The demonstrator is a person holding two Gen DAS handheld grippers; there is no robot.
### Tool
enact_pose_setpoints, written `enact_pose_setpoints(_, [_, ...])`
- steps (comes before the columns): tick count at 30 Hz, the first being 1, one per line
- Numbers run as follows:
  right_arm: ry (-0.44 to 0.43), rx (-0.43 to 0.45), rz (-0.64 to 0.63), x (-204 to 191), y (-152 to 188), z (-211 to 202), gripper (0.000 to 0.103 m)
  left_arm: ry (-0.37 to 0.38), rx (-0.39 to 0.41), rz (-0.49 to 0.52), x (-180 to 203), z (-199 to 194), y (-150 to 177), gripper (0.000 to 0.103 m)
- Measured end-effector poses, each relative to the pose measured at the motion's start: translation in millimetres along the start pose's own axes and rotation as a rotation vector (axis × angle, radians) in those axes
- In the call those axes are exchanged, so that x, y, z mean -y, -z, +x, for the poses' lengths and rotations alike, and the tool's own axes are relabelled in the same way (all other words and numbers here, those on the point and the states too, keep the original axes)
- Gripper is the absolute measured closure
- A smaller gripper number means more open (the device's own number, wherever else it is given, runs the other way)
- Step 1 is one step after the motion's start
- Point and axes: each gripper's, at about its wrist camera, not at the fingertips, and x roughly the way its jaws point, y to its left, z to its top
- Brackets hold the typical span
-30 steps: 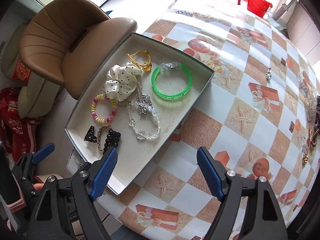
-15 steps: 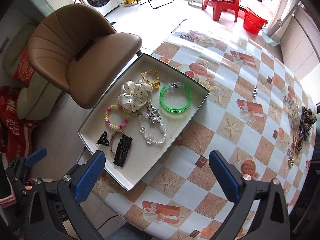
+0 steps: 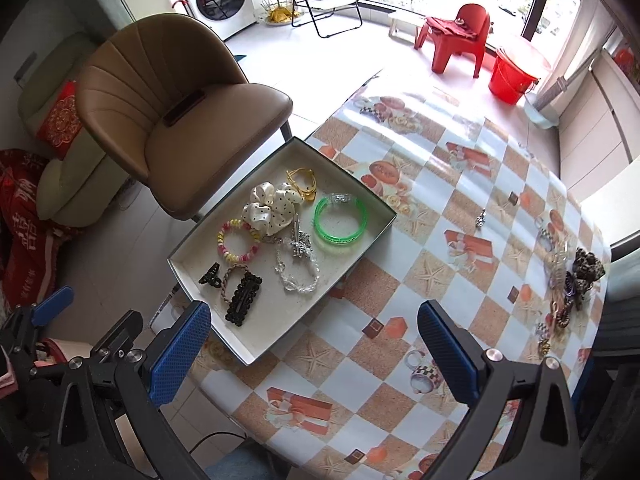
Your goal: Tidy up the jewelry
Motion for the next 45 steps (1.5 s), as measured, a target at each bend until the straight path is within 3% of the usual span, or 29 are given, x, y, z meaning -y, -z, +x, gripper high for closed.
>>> enact_pose_setpoints(19, [0.014,0.044,-0.012,4.4,14.8,-33.6,0.000,0.004,0.040,0.003,13.0,-36.9,13.7,0.002])
enact_pose_setpoints(45, [0.012,0.048,-0.017,1.1,20.3,-37.6,0.000,-0.001,0.047,0.002,10.7,-40.9,14.4,0.002])
